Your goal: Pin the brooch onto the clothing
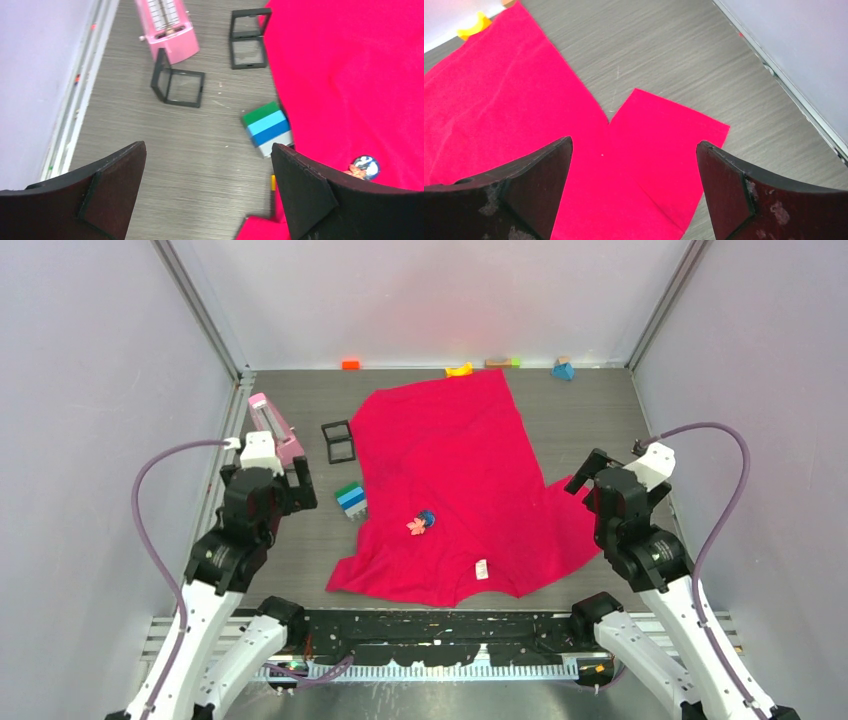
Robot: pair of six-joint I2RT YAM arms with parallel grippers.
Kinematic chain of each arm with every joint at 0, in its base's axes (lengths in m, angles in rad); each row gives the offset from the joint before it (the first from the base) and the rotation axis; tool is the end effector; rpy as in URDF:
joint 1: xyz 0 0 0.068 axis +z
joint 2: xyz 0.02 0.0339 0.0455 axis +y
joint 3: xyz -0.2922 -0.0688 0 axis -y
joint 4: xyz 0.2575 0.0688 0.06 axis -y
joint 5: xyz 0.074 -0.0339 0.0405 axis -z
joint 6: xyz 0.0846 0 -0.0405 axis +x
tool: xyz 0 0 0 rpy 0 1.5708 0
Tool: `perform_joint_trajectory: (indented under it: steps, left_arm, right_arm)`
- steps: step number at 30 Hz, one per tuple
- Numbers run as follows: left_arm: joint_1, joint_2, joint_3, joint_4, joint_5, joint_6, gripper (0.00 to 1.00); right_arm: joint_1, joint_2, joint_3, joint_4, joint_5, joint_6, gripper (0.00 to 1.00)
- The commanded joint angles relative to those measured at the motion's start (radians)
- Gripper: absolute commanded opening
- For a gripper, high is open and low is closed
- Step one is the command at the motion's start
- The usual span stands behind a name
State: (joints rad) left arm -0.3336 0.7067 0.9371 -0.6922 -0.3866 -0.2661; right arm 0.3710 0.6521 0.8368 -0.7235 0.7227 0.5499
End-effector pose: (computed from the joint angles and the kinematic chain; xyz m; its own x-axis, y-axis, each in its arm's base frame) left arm 0.1722 -0.0259 0.3526 -0.4021 -0.1184 -0.9079 -0.1258 0.9893 -0.0733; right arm 0.1581 0.0014 0.3266 -0.2733 0.3143 -0.9091 0.4692 0.8686 0.1592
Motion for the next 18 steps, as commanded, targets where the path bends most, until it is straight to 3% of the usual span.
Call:
perform_joint_trajectory:
  steps: [1, 6, 18]
  left_arm:
    - [0.004, -0.090, -0.067, 0.108, -0.118, 0.073, 1.00]
    - [0.004, -0.099, -0.084, 0.097, -0.118, 0.070, 1.00]
    - [0.004, -0.064, -0.081, 0.086, -0.021, 0.054, 1.00]
  right_arm:
    - [-0.001, -0.054, -0.015, 0.138, -0.084, -0.110, 1.00]
    - [-0.001, -0.088, -0.042, 0.181, -0.231, -0.147, 1.00]
    - [-0.001, -0.117, -0.033, 0.180, -0.218, -0.143, 1.00]
